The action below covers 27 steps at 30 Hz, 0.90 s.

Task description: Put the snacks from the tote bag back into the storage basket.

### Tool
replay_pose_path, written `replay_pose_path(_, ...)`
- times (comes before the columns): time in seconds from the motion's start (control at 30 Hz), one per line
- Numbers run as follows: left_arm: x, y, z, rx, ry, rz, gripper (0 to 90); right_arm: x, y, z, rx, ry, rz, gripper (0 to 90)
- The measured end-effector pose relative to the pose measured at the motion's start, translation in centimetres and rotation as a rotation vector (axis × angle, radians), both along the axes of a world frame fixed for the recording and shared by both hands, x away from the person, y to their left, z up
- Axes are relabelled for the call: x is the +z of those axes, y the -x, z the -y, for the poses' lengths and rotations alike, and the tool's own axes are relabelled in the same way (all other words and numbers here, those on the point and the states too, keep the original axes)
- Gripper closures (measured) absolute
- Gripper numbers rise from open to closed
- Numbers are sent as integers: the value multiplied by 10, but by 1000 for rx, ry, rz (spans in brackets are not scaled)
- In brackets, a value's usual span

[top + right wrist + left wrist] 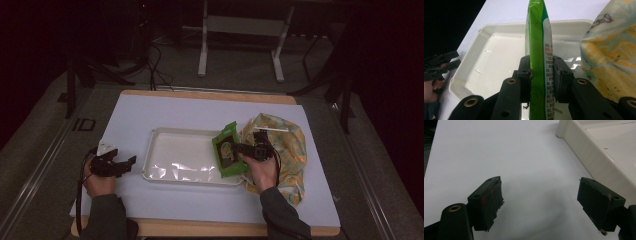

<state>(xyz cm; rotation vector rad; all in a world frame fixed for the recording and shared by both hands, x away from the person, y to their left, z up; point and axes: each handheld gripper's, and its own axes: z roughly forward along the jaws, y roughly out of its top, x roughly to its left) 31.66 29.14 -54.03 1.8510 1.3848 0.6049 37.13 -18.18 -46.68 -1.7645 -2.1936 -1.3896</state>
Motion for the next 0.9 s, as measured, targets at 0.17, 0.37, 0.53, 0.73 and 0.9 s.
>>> replay_pose_path(0.17, 0, 0, 0, 0, 2, 1, 207, -3, 2, -2, -3, -4, -1, 701)
replay_pose_path(0.37, 0, 0, 0, 0, 2, 1, 207, -4, 7, -3, 1, 7, 0, 661)
replay_pose_path(0.53, 0, 0, 0, 0, -1, 1, 207, -7, 13, 1, 2, 18, 0, 650)
replay_pose_path(0.73, 0, 0, 0, 0, -2, 1, 207, -7, 21, 7, 11, 42, 4, 624)
replay_pose_path(0.9, 0, 0, 0, 0, -3, 0, 207, -6, 31, 9, 30, 65, 16, 604)
